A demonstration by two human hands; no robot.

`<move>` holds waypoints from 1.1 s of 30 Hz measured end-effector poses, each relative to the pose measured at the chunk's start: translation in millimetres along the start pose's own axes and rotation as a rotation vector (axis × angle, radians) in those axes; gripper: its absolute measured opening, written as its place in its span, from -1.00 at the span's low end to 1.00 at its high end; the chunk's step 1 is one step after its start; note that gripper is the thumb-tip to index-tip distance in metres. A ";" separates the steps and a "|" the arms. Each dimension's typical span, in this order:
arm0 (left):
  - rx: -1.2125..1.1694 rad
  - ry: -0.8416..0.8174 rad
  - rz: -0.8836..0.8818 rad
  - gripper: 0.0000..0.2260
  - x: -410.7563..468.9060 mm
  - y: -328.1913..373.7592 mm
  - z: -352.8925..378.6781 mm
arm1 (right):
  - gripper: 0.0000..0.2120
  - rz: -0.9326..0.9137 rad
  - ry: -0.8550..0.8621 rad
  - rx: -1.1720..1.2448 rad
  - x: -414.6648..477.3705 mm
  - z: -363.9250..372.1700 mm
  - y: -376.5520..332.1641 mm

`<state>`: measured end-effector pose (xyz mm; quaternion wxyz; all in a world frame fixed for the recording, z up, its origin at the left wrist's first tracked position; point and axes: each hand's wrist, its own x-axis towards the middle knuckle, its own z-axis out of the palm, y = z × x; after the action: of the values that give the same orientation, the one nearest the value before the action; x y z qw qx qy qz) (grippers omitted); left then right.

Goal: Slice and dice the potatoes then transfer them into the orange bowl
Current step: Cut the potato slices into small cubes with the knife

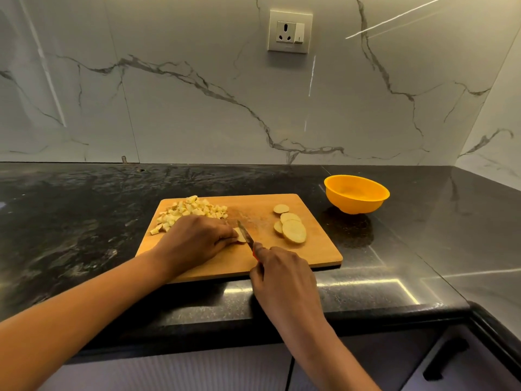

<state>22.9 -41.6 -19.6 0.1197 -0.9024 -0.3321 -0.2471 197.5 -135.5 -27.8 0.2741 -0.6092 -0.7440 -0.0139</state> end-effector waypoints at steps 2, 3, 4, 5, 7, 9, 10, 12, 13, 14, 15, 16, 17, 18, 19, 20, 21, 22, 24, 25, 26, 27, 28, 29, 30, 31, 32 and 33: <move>0.001 0.002 -0.007 -0.79 0.5 0.1 1.1 | -0.56 -0.013 -0.043 -0.054 8.3 1.2 -1.9; 0.001 0.004 -0.007 -0.82 0.9 0.1 1.2 | -0.57 -0.018 -0.063 -0.070 12.3 0.6 -3.0; -0.004 0.002 -0.009 -0.85 1.0 0.0 1.4 | -0.57 -0.022 -0.080 -0.077 13.9 -0.9 -3.6; -0.009 0.000 -0.015 -0.86 1.3 -0.4 1.8 | -0.58 -0.029 -0.090 -0.080 13.1 -3.5 -3.5; -0.003 -0.009 -0.029 -0.85 1.3 -0.6 2.6 | -0.56 -0.048 -0.110 -0.077 3.1 -10.1 -1.7; 0.001 -0.006 -0.023 -0.84 1.0 -1.6 3.4 | -0.53 -0.067 -0.128 -0.066 -12.2 -17.9 -0.4; 0.000 -0.003 -0.020 -0.84 1.0 -1.9 3.8 | -0.53 -0.073 -0.129 -0.061 -18.8 -22.0 -0.4; -0.003 0.005 -0.018 -0.84 0.7 -1.5 4.0 | -0.53 -0.070 -0.120 -0.051 -27.0 -29.3 -2.6; -0.007 0.008 -0.019 -0.84 0.4 -1.0 4.0 | -0.53 -0.063 -0.115 -0.047 -29.5 -31.9 -4.4; -0.011 0.010 -0.021 -0.84 0.1 -0.4 3.6 | -0.53 -0.060 -0.112 -0.047 -31.7 -34.3 -5.6; -0.015 0.012 -0.023 -0.85 -0.1 0.0 3.3 | -0.54 -0.062 -0.109 -0.047 -33.7 -36.5 -6.4; -0.021 0.016 -0.024 -0.85 0.0 0.2 3.2 | -0.54 -0.068 -0.105 -0.048 -35.7 -39.0 -6.2; -0.028 0.017 -0.027 -0.85 -0.2 0.2 3.1 | -0.55 -0.075 -0.098 -0.046 -37.9 -41.7 -5.3; -0.038 0.019 -0.034 -0.85 -0.7 0.2 3.4 | -0.55 -0.078 -0.088 -0.042 -39.7 -44.9 -3.9; -0.046 0.021 -0.043 -0.85 -1.4 -0.5 4.0 | -0.56 -0.079 -0.075 -0.033 -41.2 -47.7 -2.7; -0.052 0.023 -0.052 -0.85 -2.8 -1.5 4.8 | -0.56 -0.079 -0.057 -0.024 -41.9 -49.5 -1.8; -0.051 0.028 -0.067 -0.84 -4.1 -3.0 5.9 | -0.56 -0.080 -0.033 -0.015 -41.0 -49.4 -1.4; -0.040 0.033 -0.089 -0.83 -5.4 -4.7 6.7 | -0.55 -0.078 -0.008 -0.011 -38.4 -47.7 -1.5; 0.001 0.036 -0.108 -0.76 -7.9 -7.8 7.6 | -0.54 -0.077 0.030 -0.017 -28.9 -40.1 -2.6; 0.021 0.037 -0.084 -0.70 -8.1 -8.7 7.5 | -0.54 -0.070 0.036 -0.010 -23.3 -35.2 -2.9; 0.034 0.036 -0.056 -0.65 -8.3 -8.9 7.4 | -0.54 -0.059 0.030 0.002 -18.5 -30.2 -3.1; 0.040 0.035 -0.038 -0.64 -8.3 -8.3 6.5 | -0.54 -0.050 0.024 0.015 -14.8 -26.0 -3.3; 0.038 0.036 -0.030 -0.65 -8.3 -7.4 5.9 | -0.54 -0.045 0.018 0.023 -12.6 -22.3 -3.7; 0.031 0.037 -0.030 -0.66 -8.3 -7.0 5.2 | -0.54 -0.045 0.017 0.025 -11.3 -19.1 -4.2; 0.027 0.036 -0.029 -0.67 -8.8 -6.4 4.7 | -0.54 -0.049 0.017 0.022 -10.9 -16.1 -4.6; 0.029 0.034 -0.028 -0.67 -9.1 -6.3 4.3 | -0.55 -0.055 0.016 0.019 -10.6 -13.7 -5.4; 0.034 0.033 -0.023 -0.68 -9.5 -6.5 4.1 | -0.55 -0.059 0.013 0.018 -10.5 -11.9 -6.0; 0.038 0.029 -0.020 -0.68 -9.9 -6.8 3.5 | -0.55 -0.061 0.009 0.018 -10.3 -10.6 -6.3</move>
<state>13.2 -40.5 -27.4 0.1390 -0.8930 -0.3439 -0.2549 197.0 -150.2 -21.2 0.2826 -0.5835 -0.7611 -0.0183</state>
